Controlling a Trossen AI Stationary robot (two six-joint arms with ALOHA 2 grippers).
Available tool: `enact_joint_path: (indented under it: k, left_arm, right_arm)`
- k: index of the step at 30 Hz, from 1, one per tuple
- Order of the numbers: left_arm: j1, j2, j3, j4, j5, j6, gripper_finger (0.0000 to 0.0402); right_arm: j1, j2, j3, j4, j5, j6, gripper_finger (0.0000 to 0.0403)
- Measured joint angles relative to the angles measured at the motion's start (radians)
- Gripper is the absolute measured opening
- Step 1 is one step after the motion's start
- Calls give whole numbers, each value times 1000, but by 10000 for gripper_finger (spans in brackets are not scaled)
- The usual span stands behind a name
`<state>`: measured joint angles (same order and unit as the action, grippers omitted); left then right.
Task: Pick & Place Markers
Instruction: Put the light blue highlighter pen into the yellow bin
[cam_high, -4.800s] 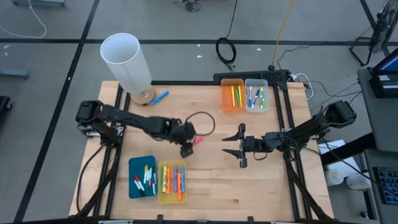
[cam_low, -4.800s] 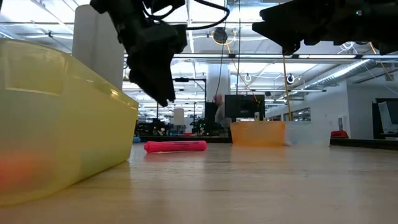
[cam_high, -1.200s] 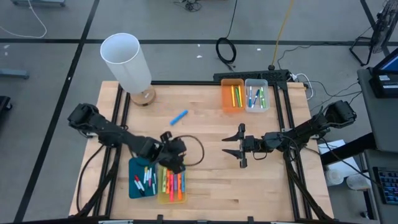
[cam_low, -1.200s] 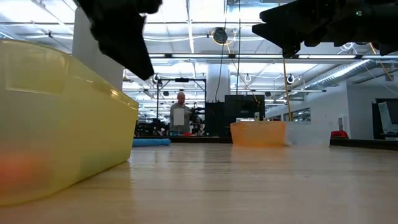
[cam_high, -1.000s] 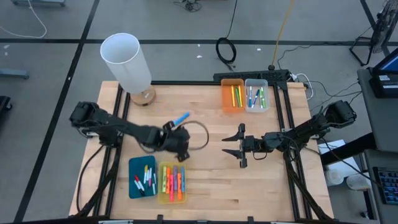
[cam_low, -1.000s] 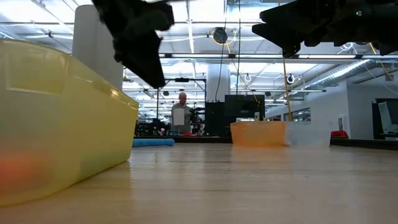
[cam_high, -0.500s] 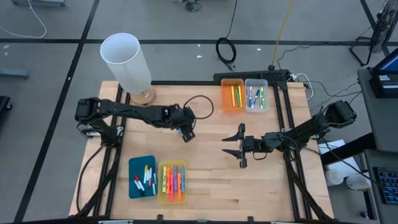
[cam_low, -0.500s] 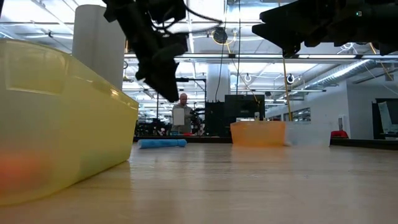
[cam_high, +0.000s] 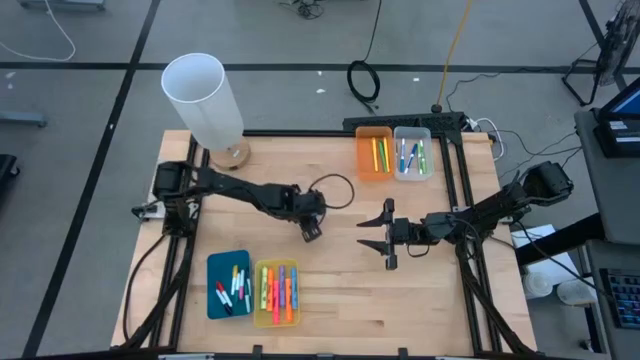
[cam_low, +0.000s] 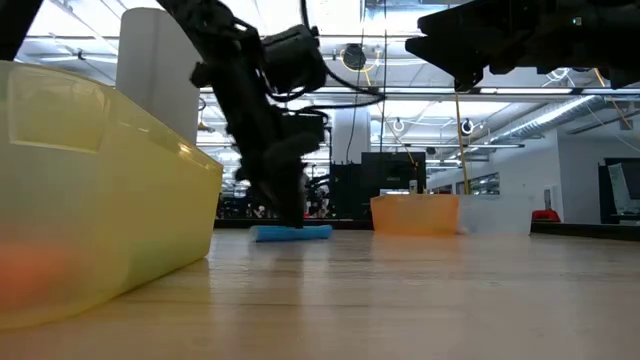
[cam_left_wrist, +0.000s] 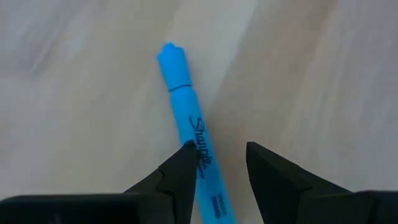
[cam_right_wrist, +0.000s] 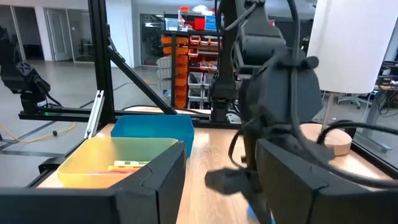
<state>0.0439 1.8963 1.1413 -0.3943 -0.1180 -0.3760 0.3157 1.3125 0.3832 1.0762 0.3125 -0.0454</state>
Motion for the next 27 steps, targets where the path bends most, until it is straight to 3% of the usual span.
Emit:
enact_joint_path:
  k: [7, 17, 20, 24, 27]
  left_arm:
    - [-22, 135, 10, 32, 25, -20, 143]
    - [-22, 94, -1, 35, 41, 0, 142]
    - [-20, 94, -1, 29, 68, 32, 123]
    - [-20, 93, -1, 31, 87, 87, 69]
    - [-20, 88, -3, 41, 95, 91, 67]
  right_arm:
    - [0, 0, 0, -4, -1, 0, 180]
    - [0, 0, 0, -5, 0, 0, 180]
    - [0, 0, 0, -8, 0, 0, 180]
    - [0, 0, 0, -6, 0, 0, 180]
    - [0, 0, 0, -6, 0, 0, 180]
